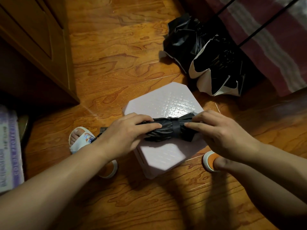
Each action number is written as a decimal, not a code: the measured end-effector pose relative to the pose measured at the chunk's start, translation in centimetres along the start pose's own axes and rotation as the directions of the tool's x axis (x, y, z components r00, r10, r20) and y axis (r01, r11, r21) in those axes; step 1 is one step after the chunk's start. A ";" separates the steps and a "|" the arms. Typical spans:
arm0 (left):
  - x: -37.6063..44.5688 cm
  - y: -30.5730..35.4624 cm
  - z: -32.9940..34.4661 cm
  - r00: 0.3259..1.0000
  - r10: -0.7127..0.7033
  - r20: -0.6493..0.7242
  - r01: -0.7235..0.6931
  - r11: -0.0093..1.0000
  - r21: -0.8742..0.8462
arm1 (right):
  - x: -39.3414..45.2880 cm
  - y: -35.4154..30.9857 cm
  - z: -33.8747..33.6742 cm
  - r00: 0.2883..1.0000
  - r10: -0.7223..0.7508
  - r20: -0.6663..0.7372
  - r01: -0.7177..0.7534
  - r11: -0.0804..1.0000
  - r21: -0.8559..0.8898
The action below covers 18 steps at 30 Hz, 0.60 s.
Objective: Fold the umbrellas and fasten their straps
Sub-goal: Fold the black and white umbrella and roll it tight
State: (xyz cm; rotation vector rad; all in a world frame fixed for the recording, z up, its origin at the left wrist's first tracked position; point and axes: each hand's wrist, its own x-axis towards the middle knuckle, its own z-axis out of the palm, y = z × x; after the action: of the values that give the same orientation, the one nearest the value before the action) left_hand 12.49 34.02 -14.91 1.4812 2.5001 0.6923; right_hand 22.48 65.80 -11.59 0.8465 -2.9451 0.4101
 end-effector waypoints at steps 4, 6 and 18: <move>0.3 -0.1 0.5 0.995 -0.095 -0.018 0.095 0.995 0.000 | 0.9 -0.6 -0.5 0.985 0.170 -0.011 -0.168 0.981 0.093; 0.1 0.3 1.0 0.988 -0.137 -0.077 0.139 0.990 0.021 | 1.2 -1.5 -0.1 0.968 0.224 -0.113 -0.227 0.974 -0.013; -2.4 3.3 1.6 0.948 -0.191 -0.256 0.214 0.975 0.064 | 1.0 -5.6 -0.2 0.597 0.800 -0.060 -0.752 0.585 0.302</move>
State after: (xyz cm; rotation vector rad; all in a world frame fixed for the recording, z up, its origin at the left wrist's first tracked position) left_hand 16.87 33.78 -15.05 1.2023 2.8563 0.7796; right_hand 24.60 60.82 -9.98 -0.5727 -2.9273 0.8439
